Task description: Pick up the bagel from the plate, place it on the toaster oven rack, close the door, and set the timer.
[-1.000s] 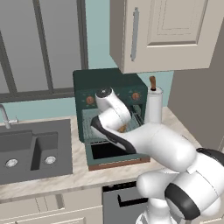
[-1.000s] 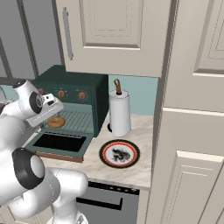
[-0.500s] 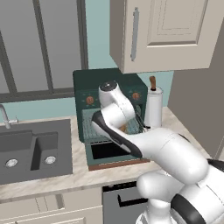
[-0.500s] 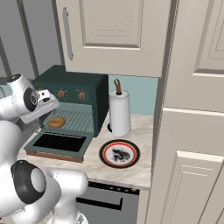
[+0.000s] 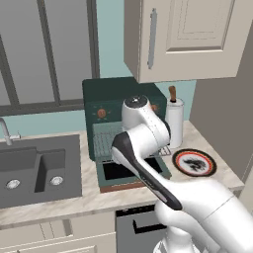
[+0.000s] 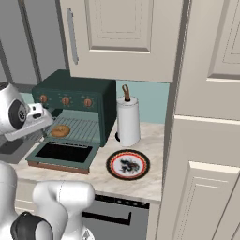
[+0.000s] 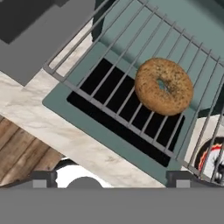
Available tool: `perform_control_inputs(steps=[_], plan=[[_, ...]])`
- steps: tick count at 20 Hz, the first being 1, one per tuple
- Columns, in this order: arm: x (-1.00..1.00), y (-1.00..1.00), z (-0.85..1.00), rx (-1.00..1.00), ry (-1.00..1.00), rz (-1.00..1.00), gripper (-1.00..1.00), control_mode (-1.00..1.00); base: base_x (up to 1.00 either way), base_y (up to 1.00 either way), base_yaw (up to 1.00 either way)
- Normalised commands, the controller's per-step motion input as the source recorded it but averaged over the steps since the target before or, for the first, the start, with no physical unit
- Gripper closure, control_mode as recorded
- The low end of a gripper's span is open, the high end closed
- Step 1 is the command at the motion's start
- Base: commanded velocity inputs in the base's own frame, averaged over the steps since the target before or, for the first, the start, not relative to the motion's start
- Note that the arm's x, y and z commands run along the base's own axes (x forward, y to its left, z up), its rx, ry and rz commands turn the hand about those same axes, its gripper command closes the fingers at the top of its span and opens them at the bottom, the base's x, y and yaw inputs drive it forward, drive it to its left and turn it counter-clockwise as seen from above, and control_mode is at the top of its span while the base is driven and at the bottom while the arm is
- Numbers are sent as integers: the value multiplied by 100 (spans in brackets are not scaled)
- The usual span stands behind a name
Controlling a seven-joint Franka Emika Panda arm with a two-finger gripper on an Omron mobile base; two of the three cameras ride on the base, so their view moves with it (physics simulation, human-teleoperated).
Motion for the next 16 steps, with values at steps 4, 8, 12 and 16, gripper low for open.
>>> perform_control_inputs(steps=[4,8,12,16], plan=[[-11,0,-30,4,6,-15,-100,-100,0,0,0],[2,0,-44,3,10,-17,-100,-100,0,0,0],[14,0,-49,2,10,-18,-100,-100,0,0,0],[24,0,-50,1,5,-16,-100,-100,0,0,0]])
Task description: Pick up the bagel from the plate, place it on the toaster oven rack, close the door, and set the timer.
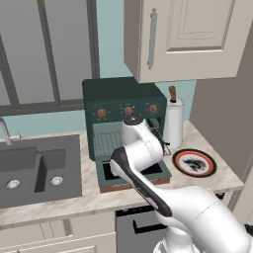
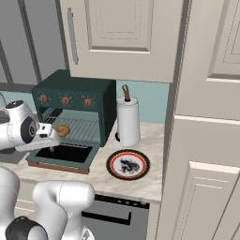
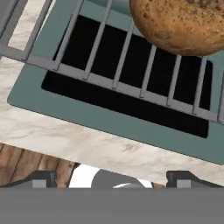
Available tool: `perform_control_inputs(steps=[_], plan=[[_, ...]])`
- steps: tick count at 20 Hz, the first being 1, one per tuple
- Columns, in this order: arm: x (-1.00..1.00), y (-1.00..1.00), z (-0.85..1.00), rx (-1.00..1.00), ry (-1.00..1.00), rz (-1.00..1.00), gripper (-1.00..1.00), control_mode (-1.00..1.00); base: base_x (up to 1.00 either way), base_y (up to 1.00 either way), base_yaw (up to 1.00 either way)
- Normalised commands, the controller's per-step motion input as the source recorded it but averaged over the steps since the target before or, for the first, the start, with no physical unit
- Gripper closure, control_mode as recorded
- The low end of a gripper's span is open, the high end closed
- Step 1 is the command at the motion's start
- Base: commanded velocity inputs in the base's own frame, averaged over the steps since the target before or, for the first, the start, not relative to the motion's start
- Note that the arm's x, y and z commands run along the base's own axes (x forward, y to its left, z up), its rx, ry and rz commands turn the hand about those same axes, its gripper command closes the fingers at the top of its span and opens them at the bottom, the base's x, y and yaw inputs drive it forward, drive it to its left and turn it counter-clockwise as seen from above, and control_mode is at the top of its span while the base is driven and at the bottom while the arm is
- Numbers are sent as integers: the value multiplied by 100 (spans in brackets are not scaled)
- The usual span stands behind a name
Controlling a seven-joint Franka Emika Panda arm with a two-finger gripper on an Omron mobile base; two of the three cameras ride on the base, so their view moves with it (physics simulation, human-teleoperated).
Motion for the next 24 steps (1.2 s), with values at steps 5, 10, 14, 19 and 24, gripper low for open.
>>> perform_control_inputs(steps=[5,10,14,19,24], plan=[[20,0,-34,0,-1,-8,-100,-100,0,0,0],[16,0,-15,0,-6,-4,-100,-100,0,0,0],[31,0,-5,0,-4,-3,-100,-100,0,0,0],[52,0,-7,0,0,-3,-100,-100,0,0,0],[56,0,-3,0,-1,-2,-100,-100,0,0,0]])
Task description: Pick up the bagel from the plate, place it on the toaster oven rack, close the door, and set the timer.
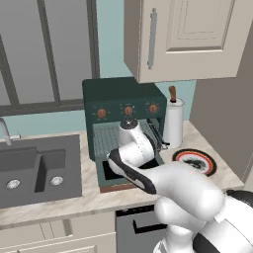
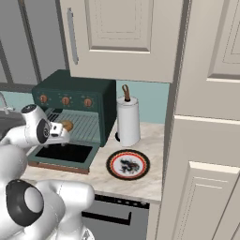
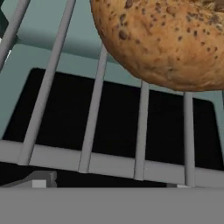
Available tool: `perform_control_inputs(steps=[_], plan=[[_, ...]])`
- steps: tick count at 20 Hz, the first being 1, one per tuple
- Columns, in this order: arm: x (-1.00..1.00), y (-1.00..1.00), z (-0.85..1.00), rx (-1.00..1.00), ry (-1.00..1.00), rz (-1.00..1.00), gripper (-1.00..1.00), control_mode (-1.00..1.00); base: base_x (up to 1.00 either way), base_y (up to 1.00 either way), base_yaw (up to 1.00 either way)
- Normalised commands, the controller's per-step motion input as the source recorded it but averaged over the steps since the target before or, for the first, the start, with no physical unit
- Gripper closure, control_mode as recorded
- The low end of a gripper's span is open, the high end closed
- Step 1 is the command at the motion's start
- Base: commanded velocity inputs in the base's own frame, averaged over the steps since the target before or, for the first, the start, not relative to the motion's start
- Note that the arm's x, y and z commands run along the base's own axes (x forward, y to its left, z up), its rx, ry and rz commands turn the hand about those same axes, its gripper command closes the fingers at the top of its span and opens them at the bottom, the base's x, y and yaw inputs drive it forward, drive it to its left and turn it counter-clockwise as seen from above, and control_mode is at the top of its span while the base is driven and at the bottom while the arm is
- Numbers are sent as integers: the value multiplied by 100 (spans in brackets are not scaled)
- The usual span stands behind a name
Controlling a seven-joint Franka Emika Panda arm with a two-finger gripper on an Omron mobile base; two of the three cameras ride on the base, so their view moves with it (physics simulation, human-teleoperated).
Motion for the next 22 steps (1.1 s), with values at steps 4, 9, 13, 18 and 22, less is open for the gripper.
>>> perform_control_inputs(steps=[4,9,13,18,22], plan=[[58,0,0,0,-3,-2,-100,-100,0,0,0],[65,1,0,0,-7,-2,-100,-100,0,0,0],[57,1,6,0,-10,-2,-100,-100,0,0,0],[30,0,14,0,-10,-2,-100,-100,0,0,0],[11,1,15,0,-9,-1,-100,-100,0,0,0]])
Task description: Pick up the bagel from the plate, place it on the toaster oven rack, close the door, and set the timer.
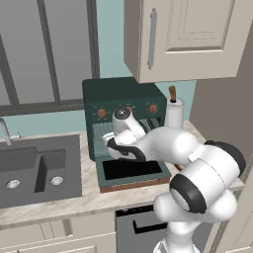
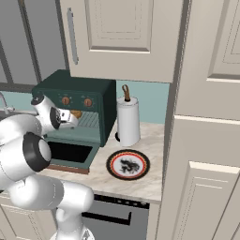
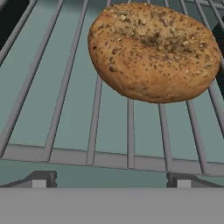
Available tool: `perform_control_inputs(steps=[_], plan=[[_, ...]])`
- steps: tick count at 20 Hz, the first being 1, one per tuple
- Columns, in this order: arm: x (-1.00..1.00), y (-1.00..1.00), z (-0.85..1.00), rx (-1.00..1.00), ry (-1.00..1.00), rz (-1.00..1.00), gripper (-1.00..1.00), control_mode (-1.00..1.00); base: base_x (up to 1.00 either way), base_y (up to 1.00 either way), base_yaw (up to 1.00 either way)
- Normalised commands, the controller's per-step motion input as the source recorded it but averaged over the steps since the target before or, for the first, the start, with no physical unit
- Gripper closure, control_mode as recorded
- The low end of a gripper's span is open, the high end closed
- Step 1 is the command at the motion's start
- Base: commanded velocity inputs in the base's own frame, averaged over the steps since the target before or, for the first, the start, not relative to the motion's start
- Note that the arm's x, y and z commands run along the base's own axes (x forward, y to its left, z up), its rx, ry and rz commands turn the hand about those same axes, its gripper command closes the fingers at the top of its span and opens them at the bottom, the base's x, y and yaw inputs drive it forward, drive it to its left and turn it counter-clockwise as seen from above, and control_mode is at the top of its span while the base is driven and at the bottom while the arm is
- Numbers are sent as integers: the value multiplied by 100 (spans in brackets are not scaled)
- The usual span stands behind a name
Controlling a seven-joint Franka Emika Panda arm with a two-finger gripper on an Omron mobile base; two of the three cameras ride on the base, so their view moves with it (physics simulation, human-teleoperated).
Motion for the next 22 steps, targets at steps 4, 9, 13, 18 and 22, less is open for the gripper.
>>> perform_control_inputs(steps=[4,9,13,18,22], plan=[[-41,0,32,0,-6,0,-100,-100,0,0,0],[-100,0,56,0,2,1,-100,-100,0,0,0],[-100,15,47,0,10,9,-100,-100,0,0,0],[-78,50,10,-12,14,12,-100,-100,0,0,0],[-45,69,0,-22,14,10,-100,-100,0,0,0]])
